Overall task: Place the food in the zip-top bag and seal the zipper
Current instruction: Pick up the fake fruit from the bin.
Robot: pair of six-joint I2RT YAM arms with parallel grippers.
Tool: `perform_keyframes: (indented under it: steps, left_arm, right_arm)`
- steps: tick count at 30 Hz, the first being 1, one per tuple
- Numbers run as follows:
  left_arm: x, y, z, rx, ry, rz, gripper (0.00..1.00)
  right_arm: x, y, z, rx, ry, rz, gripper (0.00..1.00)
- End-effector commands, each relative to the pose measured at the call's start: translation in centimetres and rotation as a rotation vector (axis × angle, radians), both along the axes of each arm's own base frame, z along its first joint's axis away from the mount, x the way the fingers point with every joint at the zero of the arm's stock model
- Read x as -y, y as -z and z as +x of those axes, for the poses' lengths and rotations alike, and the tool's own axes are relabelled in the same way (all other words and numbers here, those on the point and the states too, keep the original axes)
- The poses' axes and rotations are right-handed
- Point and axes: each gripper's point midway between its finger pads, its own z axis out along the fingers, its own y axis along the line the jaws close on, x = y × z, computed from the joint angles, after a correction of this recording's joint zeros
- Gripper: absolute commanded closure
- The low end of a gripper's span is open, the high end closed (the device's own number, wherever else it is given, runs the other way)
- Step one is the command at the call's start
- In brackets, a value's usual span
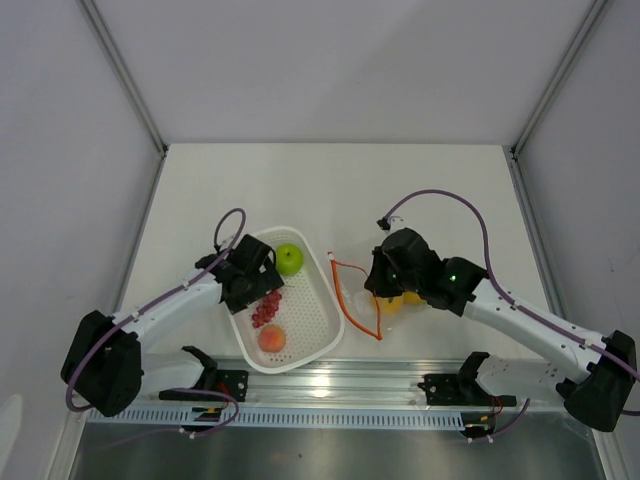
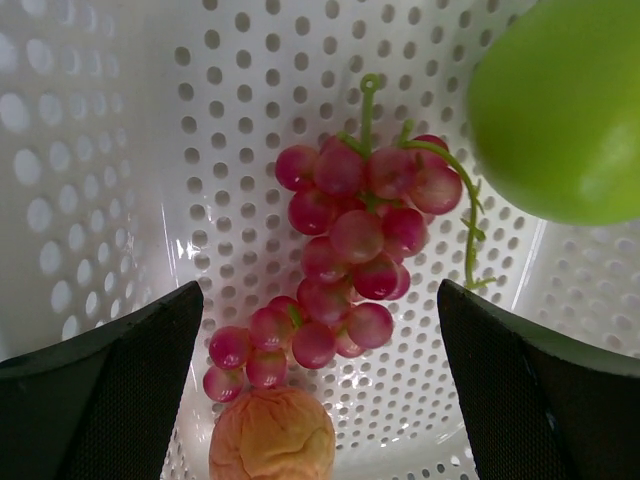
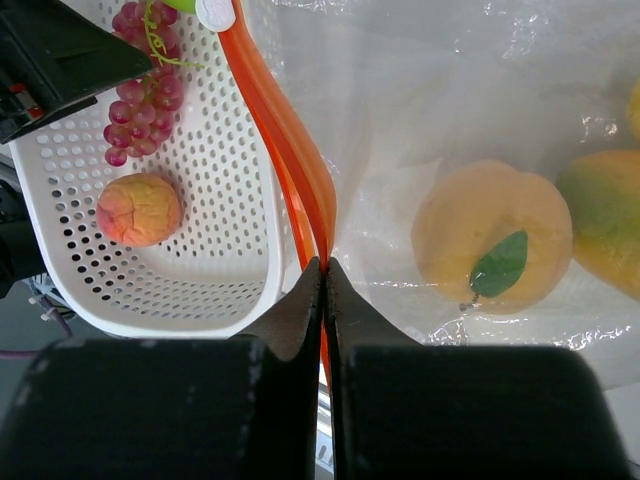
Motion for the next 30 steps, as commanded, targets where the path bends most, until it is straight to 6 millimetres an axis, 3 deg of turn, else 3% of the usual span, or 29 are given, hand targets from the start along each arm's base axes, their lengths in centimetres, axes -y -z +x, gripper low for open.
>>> perform_keyframes:
  steps: [1, 10, 13, 19, 24, 25, 30]
  left_arm:
    - [0.3, -0.1, 1.4, 0.019, -0.022, 0.008, 0.00]
    - [2.3, 2.9, 2.5, -0.070, 0.064, 0.011, 0.01]
    - [2.7, 3.6, 2.5, -0.096, 0.073, 0.005, 0.06]
    - [2.6, 3.9, 2.1, -0.088, 0.076, -0.008, 0.28]
    - [2.7, 2.9, 2.3, -0.053, 0.095, -0.022, 0.52]
    - [2.8, 2.6, 2.4, -0.043, 0.104, -0.029, 0.60]
    - [3.4, -0.1, 3.2, 0.096, 0.163, -0.082, 0.69]
  right_arm:
    - [0.0, -0.8, 0.2, 0.029, -0.002, 0.027, 1.00]
    - [0.4, -0.2, -0.1, 0.018, 0.005, 0.017, 1.00]
    - [0.7, -0.1, -0.2, 0.017, 0.012, 0.016, 1.00]
    - [1.0, -0.1, -0.4, 0.020, 0.019, 0.018, 1.00]
    - [0.9, -0.1, -0.4, 0.017, 0.019, 0.024, 1.00]
    - [0.8, 0.0, -0.4, 0.016, 0.020, 0.024, 1.00]
    - [0.7, -0.1, -0.5, 0.008, 0.020, 0.028, 1.00]
